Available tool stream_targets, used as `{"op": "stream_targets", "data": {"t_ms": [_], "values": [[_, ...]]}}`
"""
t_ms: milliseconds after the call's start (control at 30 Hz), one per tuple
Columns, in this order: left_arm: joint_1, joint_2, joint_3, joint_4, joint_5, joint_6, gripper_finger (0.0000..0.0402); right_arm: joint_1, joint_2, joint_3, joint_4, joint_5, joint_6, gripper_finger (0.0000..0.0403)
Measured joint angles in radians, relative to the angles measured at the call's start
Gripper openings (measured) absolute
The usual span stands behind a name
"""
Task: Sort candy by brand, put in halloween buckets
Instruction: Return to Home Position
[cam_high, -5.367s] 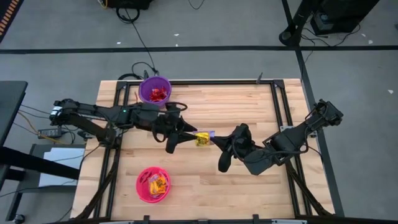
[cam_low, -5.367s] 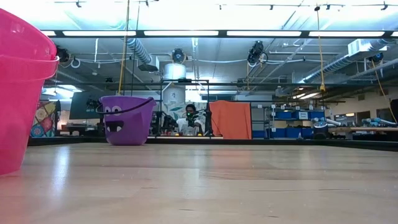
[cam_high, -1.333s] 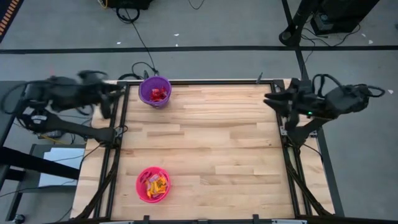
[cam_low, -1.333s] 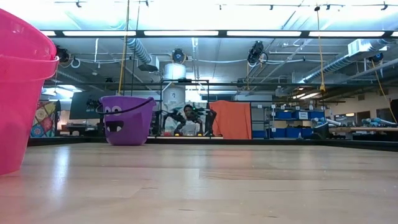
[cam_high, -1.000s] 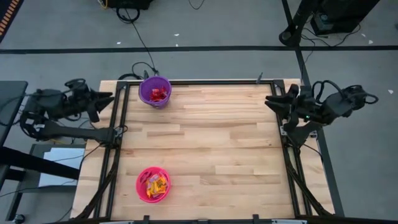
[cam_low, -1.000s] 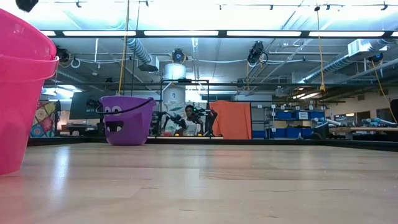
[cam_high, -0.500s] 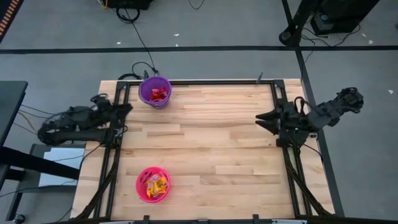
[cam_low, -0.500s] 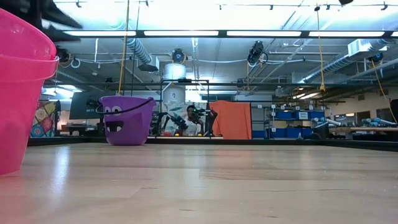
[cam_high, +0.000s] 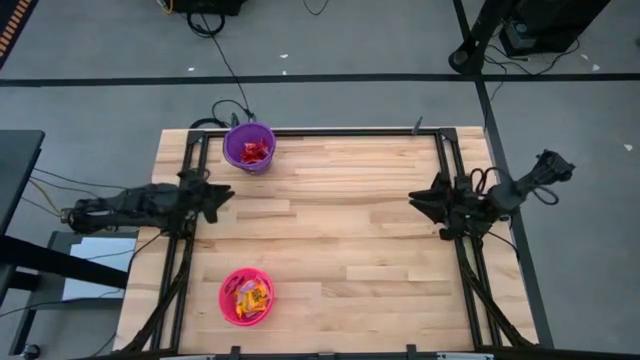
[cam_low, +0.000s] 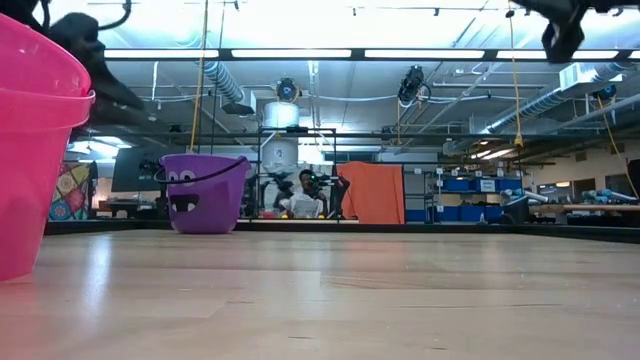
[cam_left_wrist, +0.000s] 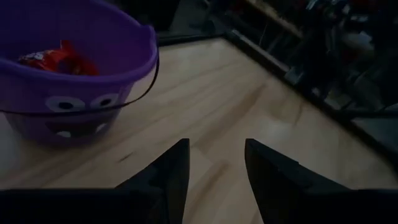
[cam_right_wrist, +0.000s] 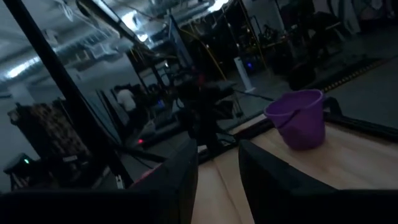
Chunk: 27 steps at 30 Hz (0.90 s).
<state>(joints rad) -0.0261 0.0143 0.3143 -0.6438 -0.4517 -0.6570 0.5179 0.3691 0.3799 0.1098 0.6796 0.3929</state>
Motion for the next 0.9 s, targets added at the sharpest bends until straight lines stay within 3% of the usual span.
{"op": "stream_targets", "data": {"t_ms": [167, 367, 467, 667, 800, 900], "values": [[0.000, 0.000, -0.040, 0.027, -0.011, 0.135, 0.0161, 0.000, -0.039, -0.163, 0.195, 0.000, -0.023, 0.0127], [0.000, 0.000, -0.041, 0.028, -0.132, 0.217, 0.0161, 0.000, -0.046, -0.372, 0.559, -0.001, -0.113, 0.0127], [0.000, 0.000, -0.041, 0.044, -0.137, 0.261, 0.0161, 0.001, -0.047, -0.368, 0.535, -0.059, -0.136, 0.0127], [0.000, 0.006, -0.042, 0.112, -0.084, 0.308, 0.0161, -0.002, -0.048, -0.374, 0.525, -0.278, -0.161, 0.0127], [0.000, 0.013, -0.068, 0.131, -0.105, 0.261, 0.0161, -0.025, -0.047, -0.374, 0.449, -0.225, -0.109, 0.0127], [0.000, 0.014, -0.124, 0.164, -0.121, 0.112, 0.0161, -0.068, -0.047, -0.374, 0.454, -0.184, -0.132, 0.0129]]}}
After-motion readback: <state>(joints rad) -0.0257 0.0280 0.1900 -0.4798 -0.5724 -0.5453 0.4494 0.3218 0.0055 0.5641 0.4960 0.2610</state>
